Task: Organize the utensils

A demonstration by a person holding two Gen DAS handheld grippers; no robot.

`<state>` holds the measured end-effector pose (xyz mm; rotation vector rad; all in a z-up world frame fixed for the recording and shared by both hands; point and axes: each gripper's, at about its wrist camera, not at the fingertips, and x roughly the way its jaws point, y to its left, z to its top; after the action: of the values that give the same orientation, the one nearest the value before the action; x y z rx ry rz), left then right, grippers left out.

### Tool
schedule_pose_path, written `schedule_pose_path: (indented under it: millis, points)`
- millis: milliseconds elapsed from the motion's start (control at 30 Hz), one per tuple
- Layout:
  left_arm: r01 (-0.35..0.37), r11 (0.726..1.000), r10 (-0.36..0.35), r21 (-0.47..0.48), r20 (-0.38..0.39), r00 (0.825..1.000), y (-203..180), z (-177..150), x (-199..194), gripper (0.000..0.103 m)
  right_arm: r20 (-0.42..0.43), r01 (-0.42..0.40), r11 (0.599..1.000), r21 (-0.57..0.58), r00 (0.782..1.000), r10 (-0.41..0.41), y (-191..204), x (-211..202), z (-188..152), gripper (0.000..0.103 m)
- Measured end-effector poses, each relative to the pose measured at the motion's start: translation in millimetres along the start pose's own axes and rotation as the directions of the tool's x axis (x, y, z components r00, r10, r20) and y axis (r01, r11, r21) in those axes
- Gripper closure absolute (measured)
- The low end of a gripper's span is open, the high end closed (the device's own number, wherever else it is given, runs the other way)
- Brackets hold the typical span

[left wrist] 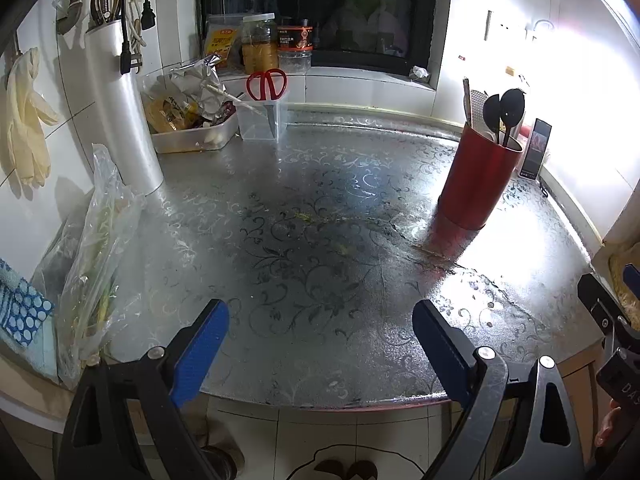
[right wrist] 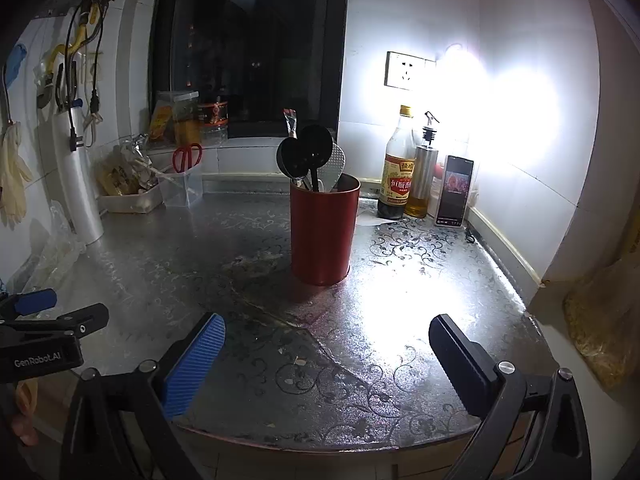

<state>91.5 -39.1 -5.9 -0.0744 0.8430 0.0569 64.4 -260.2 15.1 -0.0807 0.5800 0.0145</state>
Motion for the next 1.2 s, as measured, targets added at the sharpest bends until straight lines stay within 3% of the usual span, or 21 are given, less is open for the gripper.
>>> schedule_pose_path:
  millis: [1200]
  points:
    - [-0.023, 0.999, 0.023, -0.024, -0.009, 1.000, 4.1, -8.8, -7.3, 0.010, -0.023, 0.008, 1.000, -0.005, 1.000, -0.008, 1.4, -5.8, -8.3, 0.000]
